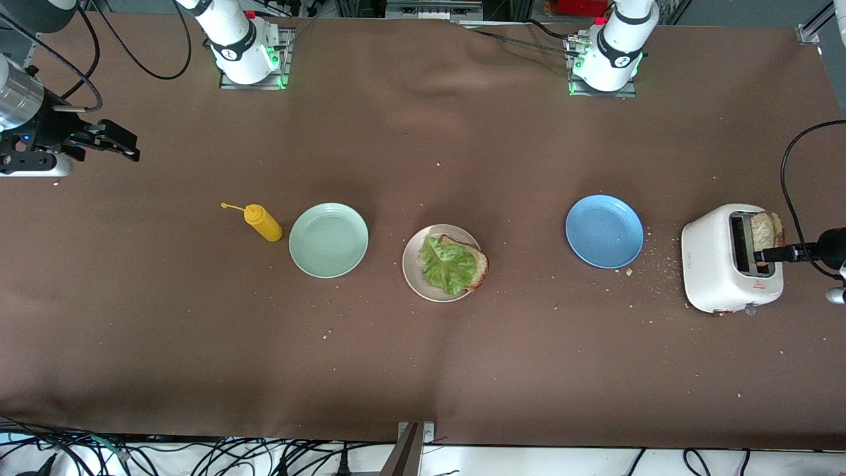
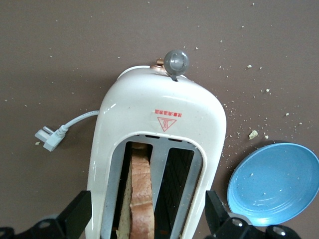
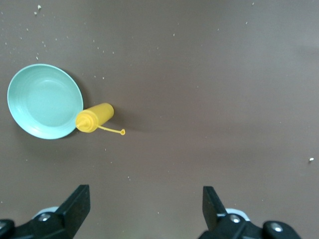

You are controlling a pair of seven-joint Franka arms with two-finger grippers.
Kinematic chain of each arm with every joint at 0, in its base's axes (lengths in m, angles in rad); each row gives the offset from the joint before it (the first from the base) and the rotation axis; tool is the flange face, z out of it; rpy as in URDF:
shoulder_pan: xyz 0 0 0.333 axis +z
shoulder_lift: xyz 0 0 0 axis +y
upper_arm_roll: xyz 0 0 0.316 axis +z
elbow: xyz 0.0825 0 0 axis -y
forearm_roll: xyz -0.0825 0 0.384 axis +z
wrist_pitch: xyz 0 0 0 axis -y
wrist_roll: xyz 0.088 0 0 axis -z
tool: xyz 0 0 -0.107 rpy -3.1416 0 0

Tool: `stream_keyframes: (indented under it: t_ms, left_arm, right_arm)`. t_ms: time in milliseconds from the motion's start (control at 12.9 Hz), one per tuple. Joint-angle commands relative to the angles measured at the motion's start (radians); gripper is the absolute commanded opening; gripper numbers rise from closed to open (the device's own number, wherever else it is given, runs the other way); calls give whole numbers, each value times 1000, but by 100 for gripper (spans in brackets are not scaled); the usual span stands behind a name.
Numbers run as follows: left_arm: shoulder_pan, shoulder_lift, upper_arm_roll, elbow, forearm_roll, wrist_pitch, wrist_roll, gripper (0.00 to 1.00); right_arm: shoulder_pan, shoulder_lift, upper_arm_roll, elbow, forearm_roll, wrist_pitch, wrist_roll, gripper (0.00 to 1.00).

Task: Make sandwich in beige plate with both arms
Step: 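Grasp the toast slice in the toaster with the left gripper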

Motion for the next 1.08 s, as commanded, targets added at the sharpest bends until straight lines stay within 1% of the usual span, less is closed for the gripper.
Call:
stream_keyframes:
  t_ms: [0,77,155,310,387,620,775,852,1007]
  left_arm:
    - [-5,-27,-3,-28,42,-17,-43,35]
    - [2,-38,-3,-28,53,-35,-51,0]
    - [9,-38,-1,-17,37,-43,-62,0]
    - [12,-47,0,-17,46,-52,-50,0]
    - [11,-49,-3,-14,53,-55,-53,0]
    - [2,-52,-4,-16,56,-58,-54,0]
    - [0,-52,-4,-11,56,-63,-54,0]
    - [-1,-52,-6,7,56,-67,-57,0]
    - [-11,-52,-14,64,53,-134,-57,0]
  right_arm:
    - [-25,10,22,55,3,-2,4,100]
    - [-23,9,7,56,11,-7,2,100]
    - [-23,4,3,58,11,-25,0,100]
    - [-22,12,9,99,6,-68,3,100]
    - [-19,17,14,108,5,-68,6,100]
    - [-19,30,13,112,11,-48,3,100]
    - [-20,11,9,101,15,-85,-1,100]
    - [-20,12,6,105,15,-67,0,100]
    - [-28,29,3,107,17,-26,-1,100]
